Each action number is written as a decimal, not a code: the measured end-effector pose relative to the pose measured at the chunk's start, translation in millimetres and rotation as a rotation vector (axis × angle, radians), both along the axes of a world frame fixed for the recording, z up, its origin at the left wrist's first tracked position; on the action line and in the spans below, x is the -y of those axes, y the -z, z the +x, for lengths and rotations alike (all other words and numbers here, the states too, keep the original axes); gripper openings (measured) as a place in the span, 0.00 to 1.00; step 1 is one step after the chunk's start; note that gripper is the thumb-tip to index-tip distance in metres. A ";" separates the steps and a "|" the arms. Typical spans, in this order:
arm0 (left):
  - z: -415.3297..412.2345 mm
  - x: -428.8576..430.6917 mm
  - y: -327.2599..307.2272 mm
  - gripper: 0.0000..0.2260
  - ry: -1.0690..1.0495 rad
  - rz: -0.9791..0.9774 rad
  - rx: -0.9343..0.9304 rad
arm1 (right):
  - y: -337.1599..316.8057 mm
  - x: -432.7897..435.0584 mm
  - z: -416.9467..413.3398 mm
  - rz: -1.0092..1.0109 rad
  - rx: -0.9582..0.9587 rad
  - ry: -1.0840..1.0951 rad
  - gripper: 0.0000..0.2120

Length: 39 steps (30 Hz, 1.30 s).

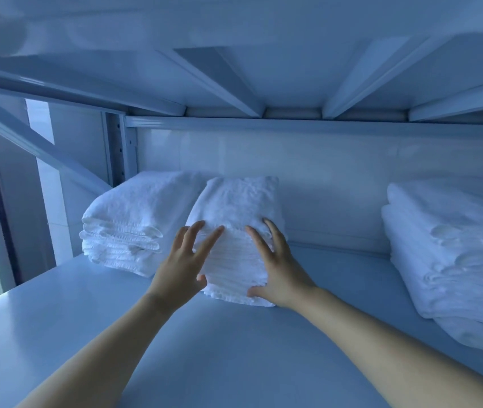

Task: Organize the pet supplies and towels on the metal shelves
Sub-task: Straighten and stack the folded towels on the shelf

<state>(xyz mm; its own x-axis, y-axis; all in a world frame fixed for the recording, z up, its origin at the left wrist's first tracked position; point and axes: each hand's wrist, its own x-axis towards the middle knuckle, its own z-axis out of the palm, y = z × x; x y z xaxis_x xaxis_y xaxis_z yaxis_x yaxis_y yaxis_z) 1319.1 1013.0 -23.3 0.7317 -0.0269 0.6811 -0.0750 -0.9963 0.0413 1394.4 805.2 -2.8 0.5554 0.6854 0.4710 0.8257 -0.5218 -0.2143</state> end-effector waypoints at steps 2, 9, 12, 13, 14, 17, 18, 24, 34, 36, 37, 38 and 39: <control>5.5 -8.7 -2.1 0.50 -0.092 -0.002 -0.022 | -0.7 -16.8 5.1 -0.014 0.016 0.013 0.55; 14.8 -41.0 -3.5 0.48 -0.277 0.091 -0.050 | -4.4 -57.3 30.3 -0.061 0.015 0.064 0.56; 12.4 -54.1 -6.5 0.46 -0.372 0.026 -0.079 | -5.6 -68.1 35.6 -0.060 0.016 0.083 0.57; 10.7 -57.9 -7.7 0.45 -0.409 -0.009 -0.100 | -5.9 -69.4 35.9 -0.062 0.018 0.086 0.57; 8.9 -62.1 -6.8 0.45 -0.439 -0.045 -0.127 | -5.5 -68.6 35.4 -0.073 0.016 0.094 0.57; 2.6 -73.8 1.2 0.46 -0.451 -0.090 -0.160 | -5.5 -63.7 30.7 -0.097 0.013 0.119 0.57; 1.1 -76.8 3.5 0.46 -0.439 -0.080 -0.168 | -5.4 -62.4 28.1 -0.097 0.015 0.127 0.57; 4.5 -85.1 14.5 0.48 -0.393 -0.018 -0.150 | 7.8 -59.8 4.2 -0.126 0.162 0.188 0.47; 22.5 -86.2 11.3 0.51 -0.369 0.064 -0.073 | 5.5 -63.1 1.5 -0.154 0.092 0.205 0.47; 21.8 -87.6 8.2 0.46 -0.291 0.007 -0.111 | 2.9 -64.6 2.6 -0.161 0.086 0.209 0.47; 21.3 -89.1 6.3 0.45 -0.273 -0.019 -0.119 | 1.6 -64.8 3.0 -0.168 0.084 0.211 0.47; 18.4 -89.0 3.2 0.44 -0.274 -0.036 -0.123 | 0.1 -65.2 3.6 -0.175 0.083 0.211 0.47; 16.0 -89.9 1.9 0.43 -0.274 -0.059 -0.136 | -0.8 -65.7 4.4 -0.182 0.080 0.208 0.47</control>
<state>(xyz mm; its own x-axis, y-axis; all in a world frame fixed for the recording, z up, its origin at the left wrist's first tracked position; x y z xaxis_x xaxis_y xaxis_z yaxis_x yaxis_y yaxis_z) 1335.0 1102.9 -25.2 0.7907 0.2205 0.5711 0.2061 -0.9743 0.0908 1398.8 870.9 -2.0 0.6594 0.6375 0.3985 0.7070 -0.7060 -0.0404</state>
